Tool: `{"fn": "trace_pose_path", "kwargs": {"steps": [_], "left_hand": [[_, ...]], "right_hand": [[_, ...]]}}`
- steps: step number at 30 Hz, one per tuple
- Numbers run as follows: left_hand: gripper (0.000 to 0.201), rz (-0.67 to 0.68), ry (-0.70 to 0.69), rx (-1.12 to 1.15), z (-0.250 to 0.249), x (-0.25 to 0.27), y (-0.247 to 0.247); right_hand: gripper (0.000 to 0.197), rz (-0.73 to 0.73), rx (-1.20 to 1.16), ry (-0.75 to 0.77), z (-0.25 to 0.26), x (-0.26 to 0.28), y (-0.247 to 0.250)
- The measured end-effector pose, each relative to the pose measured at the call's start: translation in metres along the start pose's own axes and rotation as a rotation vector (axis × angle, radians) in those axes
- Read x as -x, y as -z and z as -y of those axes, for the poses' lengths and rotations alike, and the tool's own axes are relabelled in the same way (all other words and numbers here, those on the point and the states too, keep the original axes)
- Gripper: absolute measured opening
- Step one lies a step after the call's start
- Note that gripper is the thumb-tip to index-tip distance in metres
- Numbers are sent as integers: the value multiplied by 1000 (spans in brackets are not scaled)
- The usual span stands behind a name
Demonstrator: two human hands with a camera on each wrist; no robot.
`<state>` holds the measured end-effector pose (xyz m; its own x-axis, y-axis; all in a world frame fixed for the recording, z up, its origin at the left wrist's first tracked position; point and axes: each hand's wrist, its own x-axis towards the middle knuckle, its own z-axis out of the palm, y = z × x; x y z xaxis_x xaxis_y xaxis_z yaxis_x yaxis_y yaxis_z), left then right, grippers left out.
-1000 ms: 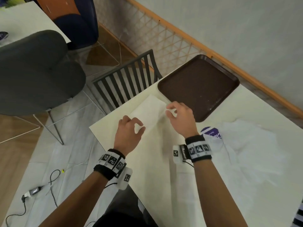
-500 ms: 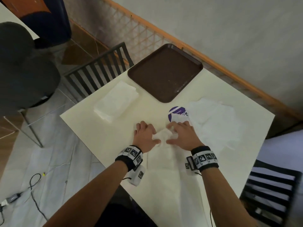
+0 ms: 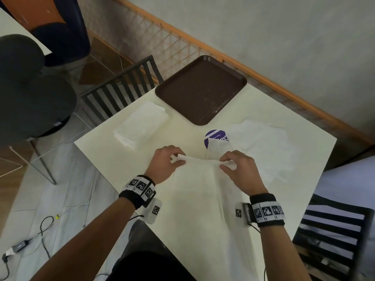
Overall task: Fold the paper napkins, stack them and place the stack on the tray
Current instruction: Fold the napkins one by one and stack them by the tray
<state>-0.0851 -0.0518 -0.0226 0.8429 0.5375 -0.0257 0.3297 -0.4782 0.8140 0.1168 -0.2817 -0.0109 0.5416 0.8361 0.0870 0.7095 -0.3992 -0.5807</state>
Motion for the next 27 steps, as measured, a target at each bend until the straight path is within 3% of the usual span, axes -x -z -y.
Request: {"fn": "trace_pose_path", "kwargs": {"steps": [2,5,8,11,13,15,16,18,20,22,25,27], "left_hand": [[24,79,-34,-99,8,4,-1],[55,184,-58,-221,19,9,-3],[62,197,-56,-315,20,15,-1],[48,68,-19,-282,15,14,-5],[26,32,-34,-294,6,10,-13],[30,112,-25,-402,-2,4,-26],[40,170,-18,-473,-4,1,-34],[47,235,-4,-564,-7,-4,-46],[41,251,-2,-563,-9,-8,-51],[33,275,-7,-536,-11,-9,-49],[17,275,-13,-369,-8,-7,-34],[10,212,10,-221,-3,-4,-16]], "right_hand": [[27,71,30,-21,-2,8,-7],[30,289,117,-78,-1,21,-16],[40,387,165,-72,-4,31,-17],[56,370,122,-110,-6,28,-8],[43,253,93,-123,-3,16,-7],[22,187,89,-103,8,0,-14],[17,192,103,-88,14,-7,-20],[27,282,181,-56,23,-19,-35],[35,372,275,-50,29,-27,-46],[28,418,289,-45,34,-33,-50],[18,441,189,-33,43,-38,-44],[23,434,102,-78,45,-42,-36]]}}
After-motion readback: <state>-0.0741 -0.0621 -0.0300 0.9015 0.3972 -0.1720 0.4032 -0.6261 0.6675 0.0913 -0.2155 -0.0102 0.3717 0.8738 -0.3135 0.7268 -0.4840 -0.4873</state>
